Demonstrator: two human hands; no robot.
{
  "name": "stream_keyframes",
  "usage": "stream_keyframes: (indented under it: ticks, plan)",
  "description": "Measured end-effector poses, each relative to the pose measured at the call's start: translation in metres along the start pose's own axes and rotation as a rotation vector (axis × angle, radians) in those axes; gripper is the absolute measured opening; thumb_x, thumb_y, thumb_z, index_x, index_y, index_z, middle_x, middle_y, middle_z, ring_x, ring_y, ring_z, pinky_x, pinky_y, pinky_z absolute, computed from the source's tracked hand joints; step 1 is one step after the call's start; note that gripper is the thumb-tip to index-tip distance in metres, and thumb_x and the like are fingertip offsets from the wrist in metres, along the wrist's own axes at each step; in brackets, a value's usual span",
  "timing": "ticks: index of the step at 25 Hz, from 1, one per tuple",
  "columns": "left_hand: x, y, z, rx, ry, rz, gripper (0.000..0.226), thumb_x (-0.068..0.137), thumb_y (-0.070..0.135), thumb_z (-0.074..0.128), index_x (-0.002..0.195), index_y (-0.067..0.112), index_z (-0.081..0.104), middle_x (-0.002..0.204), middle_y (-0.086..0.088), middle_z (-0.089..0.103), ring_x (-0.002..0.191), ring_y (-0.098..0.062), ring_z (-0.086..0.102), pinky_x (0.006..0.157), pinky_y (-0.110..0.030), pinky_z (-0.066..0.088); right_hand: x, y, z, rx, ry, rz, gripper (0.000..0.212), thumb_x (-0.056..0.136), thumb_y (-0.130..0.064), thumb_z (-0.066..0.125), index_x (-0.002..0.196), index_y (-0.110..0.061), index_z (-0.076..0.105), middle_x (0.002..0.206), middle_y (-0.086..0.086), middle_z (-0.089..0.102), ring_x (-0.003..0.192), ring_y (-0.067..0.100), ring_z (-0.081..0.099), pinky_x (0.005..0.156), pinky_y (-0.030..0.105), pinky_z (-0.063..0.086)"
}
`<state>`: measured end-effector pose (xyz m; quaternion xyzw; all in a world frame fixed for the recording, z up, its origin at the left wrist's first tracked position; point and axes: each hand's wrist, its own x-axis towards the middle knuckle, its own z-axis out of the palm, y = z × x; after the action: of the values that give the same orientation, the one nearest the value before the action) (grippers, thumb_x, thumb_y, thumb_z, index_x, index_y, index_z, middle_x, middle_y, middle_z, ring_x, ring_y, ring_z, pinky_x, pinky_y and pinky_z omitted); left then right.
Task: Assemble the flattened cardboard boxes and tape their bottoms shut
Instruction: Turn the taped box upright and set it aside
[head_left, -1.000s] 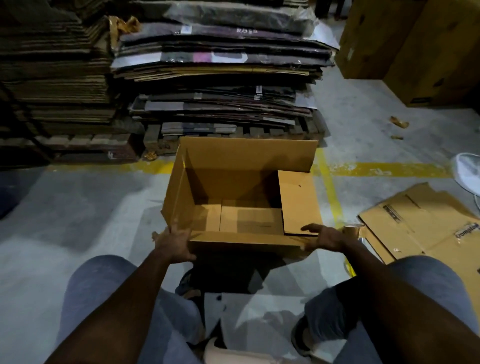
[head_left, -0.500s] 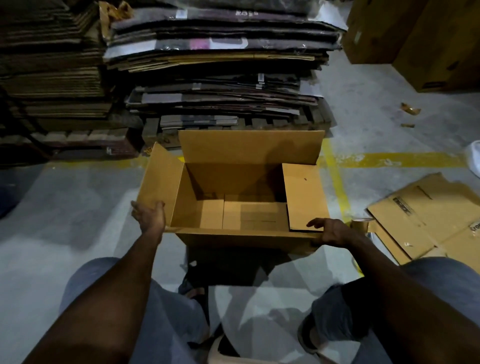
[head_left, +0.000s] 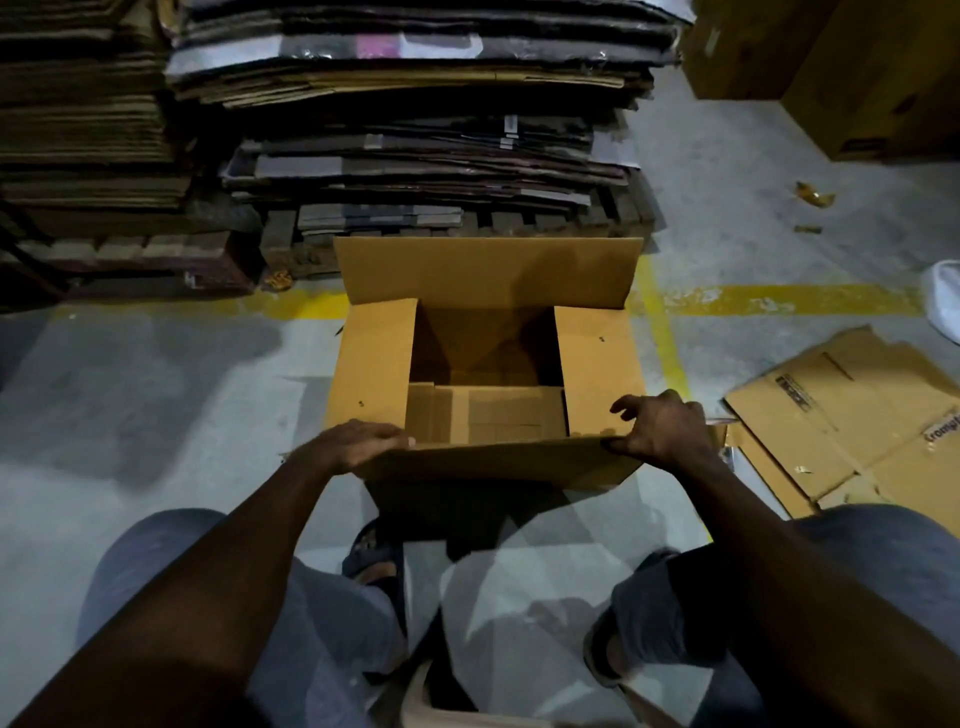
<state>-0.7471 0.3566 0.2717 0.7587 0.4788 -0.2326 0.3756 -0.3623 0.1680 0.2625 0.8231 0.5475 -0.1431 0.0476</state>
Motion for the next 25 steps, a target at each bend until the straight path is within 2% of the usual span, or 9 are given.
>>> stream_keyframes:
  ticks: [2, 5, 7, 9, 11, 13, 19, 23, 25]
  plan:
    - [0.005, 0.000, -0.013, 0.116, 0.079, 0.137, 0.096, 0.059, 0.096, 0.033, 0.131, 0.035, 0.055, 0.131, 0.001, 0.058, 0.116, -0.021, 0.054, 0.093, -0.039, 0.044, 0.006, 0.001, 0.005, -0.088, 0.155, -0.021, 0.065, 0.068, -0.081, 0.045, 0.109, -0.035, 0.067, 0.089, -0.004, 0.071, 0.095, 0.022, 0.061, 0.077, 0.035, 0.045]
    - [0.018, 0.009, -0.030, 0.500, 0.341, 0.155, 0.055, 0.082, 0.069, 0.049, 0.121, 0.031, 0.058, 0.107, 0.002, 0.068, 0.099, -0.020, 0.061, 0.086, -0.036, 0.047, 0.022, 0.001, 0.005, -0.096, 0.251, -0.011, 0.058, 0.076, -0.072, 0.054, 0.111, -0.027, 0.067, 0.093, 0.010, 0.068, 0.104, 0.031, 0.056, 0.085, 0.042, 0.039]
    - [0.037, 0.013, -0.026, 0.567, 0.556, 0.108, 0.053, 0.084, 0.059, 0.055, 0.126, 0.029, 0.049, 0.115, -0.002, 0.062, 0.105, -0.024, 0.057, 0.093, -0.041, 0.038, 0.041, -0.004, 0.009, -0.041, 0.305, 0.064, 0.064, 0.077, -0.066, 0.062, 0.124, -0.023, 0.058, 0.110, 0.014, 0.066, 0.114, 0.036, 0.050, 0.091, 0.048, 0.036]
    - [0.059, 0.011, -0.017, 0.561, 0.636, 0.018, 0.079, 0.080, 0.061, 0.058, 0.145, 0.028, 0.026, 0.141, -0.014, 0.040, 0.127, -0.035, 0.039, 0.103, -0.053, 0.029, 0.063, -0.010, 0.024, -0.027, 0.285, 0.126, 0.078, 0.079, -0.058, 0.068, 0.142, -0.021, 0.042, 0.135, 0.018, 0.053, 0.126, 0.040, 0.043, 0.099, 0.053, 0.036]
    - [0.086, 0.006, -0.003, 0.588, 0.505, -0.027, 0.097, 0.081, 0.064, 0.054, 0.152, 0.028, -0.002, 0.158, -0.017, 0.002, 0.142, -0.045, 0.008, 0.108, -0.067, 0.014, 0.082, -0.013, 0.052, -0.071, 0.114, 0.110, 0.081, 0.089, -0.053, 0.059, 0.153, -0.026, 0.019, 0.157, 0.018, 0.027, 0.142, 0.041, 0.026, 0.109, 0.057, 0.031]
    - [0.106, -0.002, 0.013, 0.562, 0.285, -0.012, 0.099, 0.081, 0.070, 0.048, 0.150, 0.031, -0.012, 0.159, -0.011, -0.017, 0.144, -0.044, -0.005, 0.108, -0.069, 0.011, 0.093, -0.015, 0.079, -0.091, -0.009, 0.086, 0.069, 0.097, -0.049, 0.045, 0.154, -0.029, 0.012, 0.163, 0.013, 0.012, 0.147, 0.039, 0.015, 0.112, 0.061, 0.024]
    - [0.138, -0.024, 0.026, 0.547, 0.244, 0.034, 0.101, 0.073, 0.087, 0.027, 0.145, 0.039, -0.024, 0.155, -0.004, -0.033, 0.143, -0.044, -0.016, 0.108, -0.070, 0.008, 0.174, -0.054, 0.044, 0.032, 0.289, -0.031, 0.069, 0.091, -0.037, 0.051, 0.153, -0.019, 0.027, 0.162, 0.019, 0.014, 0.148, 0.039, 0.013, 0.117, 0.061, 0.013]
    - [0.140, -0.027, 0.023, 0.573, 0.259, 0.079, 0.111, 0.051, 0.097, -0.004, 0.143, 0.039, -0.028, 0.149, -0.005, -0.041, 0.141, -0.046, -0.019, 0.106, -0.071, 0.006, 0.258, -0.101, -0.018, -0.022, 0.384, -0.100, 0.076, 0.092, -0.051, 0.047, 0.156, -0.024, 0.016, 0.163, 0.016, 0.006, 0.150, 0.037, 0.003, 0.117, 0.057, -0.002]
    - [0.139, -0.028, 0.024, 0.560, 0.270, 0.076, 0.116, 0.044, 0.095, -0.016, 0.144, 0.038, -0.027, 0.149, -0.006, -0.040, 0.141, -0.046, -0.019, 0.106, -0.071, 0.005, 0.279, -0.110, -0.037, -0.084, 0.388, -0.076, 0.068, 0.095, -0.054, 0.038, 0.153, -0.023, 0.024, 0.160, 0.015, 0.022, 0.149, 0.036, 0.010, 0.117, 0.059, -0.003]
